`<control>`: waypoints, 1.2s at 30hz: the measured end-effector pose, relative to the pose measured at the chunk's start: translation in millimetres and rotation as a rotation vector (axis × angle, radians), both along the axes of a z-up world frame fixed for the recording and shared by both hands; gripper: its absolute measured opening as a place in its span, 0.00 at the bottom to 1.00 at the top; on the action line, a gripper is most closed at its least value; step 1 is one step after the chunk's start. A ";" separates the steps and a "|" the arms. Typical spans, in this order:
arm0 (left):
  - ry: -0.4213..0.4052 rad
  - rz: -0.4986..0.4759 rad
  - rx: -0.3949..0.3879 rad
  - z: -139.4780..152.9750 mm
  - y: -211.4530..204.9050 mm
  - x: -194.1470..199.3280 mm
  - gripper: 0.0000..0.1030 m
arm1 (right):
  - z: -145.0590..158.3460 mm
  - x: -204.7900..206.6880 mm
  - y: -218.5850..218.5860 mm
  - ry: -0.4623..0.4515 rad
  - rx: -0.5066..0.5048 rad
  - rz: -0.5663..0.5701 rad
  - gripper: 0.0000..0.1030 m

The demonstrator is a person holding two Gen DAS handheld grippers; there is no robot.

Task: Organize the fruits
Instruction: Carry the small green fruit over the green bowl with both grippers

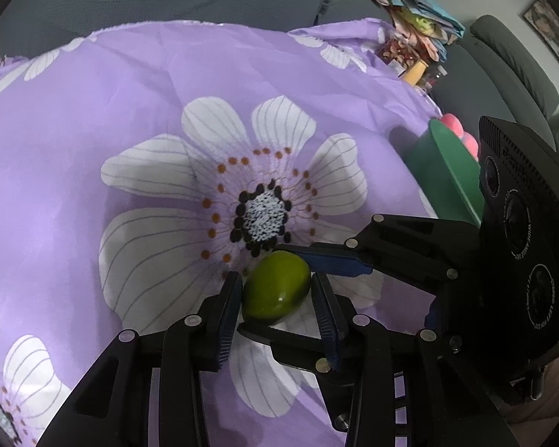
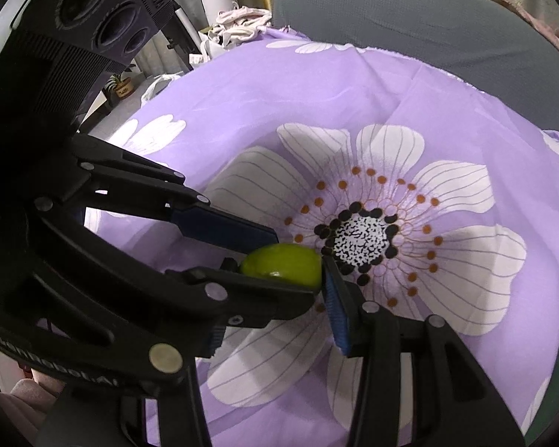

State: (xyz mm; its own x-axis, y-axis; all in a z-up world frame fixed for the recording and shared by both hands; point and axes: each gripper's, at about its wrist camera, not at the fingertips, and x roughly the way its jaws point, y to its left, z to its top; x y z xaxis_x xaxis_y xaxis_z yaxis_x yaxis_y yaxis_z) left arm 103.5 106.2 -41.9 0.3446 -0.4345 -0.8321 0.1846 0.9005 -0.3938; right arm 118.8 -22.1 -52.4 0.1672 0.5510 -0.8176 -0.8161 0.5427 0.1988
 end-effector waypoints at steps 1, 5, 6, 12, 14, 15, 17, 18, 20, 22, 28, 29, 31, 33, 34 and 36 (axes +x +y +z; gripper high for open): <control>-0.006 -0.001 0.002 2.4 -2.0 -0.9 0.38 | 2.9 -1.9 -2.4 -0.006 0.004 -0.003 0.44; -0.037 -0.010 0.013 15.5 -11.7 -4.9 0.38 | 15.1 -7.8 -14.5 -0.031 0.021 -0.019 0.44; -0.045 -0.014 0.016 19.4 -15.0 -5.6 0.38 | 18.3 -10.1 -19.6 -0.037 0.027 -0.024 0.44; -0.102 -0.053 0.041 43.0 -41.3 -8.7 0.38 | 42.7 -18.7 -47.2 -0.087 0.059 -0.065 0.44; -0.123 -0.073 0.047 52.0 -54.0 -9.6 0.38 | 51.6 -20.8 -59.9 -0.104 0.068 -0.085 0.44; -0.134 -0.084 0.049 56.6 -60.9 -9.8 0.38 | 56.6 -22.0 -67.9 -0.116 0.073 -0.097 0.44; -0.153 -0.105 0.051 63.9 -71.6 -9.1 0.38 | 65.1 -22.6 -80.9 -0.135 0.080 -0.121 0.44; -0.167 -0.121 0.051 69.4 -81.4 -7.9 0.38 | 69.3 -22.7 -86.5 -0.144 0.085 -0.134 0.44; -0.186 -0.145 0.049 77.0 -96.9 -6.7 0.38 | 78.6 -21.9 -104.0 -0.164 0.094 -0.167 0.44; -0.205 -0.177 0.044 84.1 -116.6 -2.9 0.38 | 87.0 -20.1 -123.9 -0.187 0.098 -0.207 0.44; -0.242 -0.286 0.021 96.2 -184.3 13.2 0.38 | 101.2 -10.4 -187.1 -0.228 0.093 -0.331 0.44; -0.245 -0.304 0.018 96.6 -194.1 15.9 0.38 | 101.1 -8.5 -194.5 -0.230 0.090 -0.348 0.44; -0.245 -0.336 0.015 95.8 -213.6 21.8 0.38 | 100.7 -4.9 -215.2 -0.234 0.083 -0.388 0.44; -0.244 -0.360 0.013 94.1 -228.7 26.6 0.38 | 98.9 -1.8 -229.9 -0.232 0.079 -0.409 0.44; -0.240 -0.368 0.007 92.2 -235.8 30.8 0.38 | 97.1 1.8 -239.0 -0.228 0.074 -0.425 0.44; -0.219 -0.372 0.010 87.7 -247.8 37.8 0.38 | 92.8 11.0 -251.4 -0.206 0.073 -0.455 0.45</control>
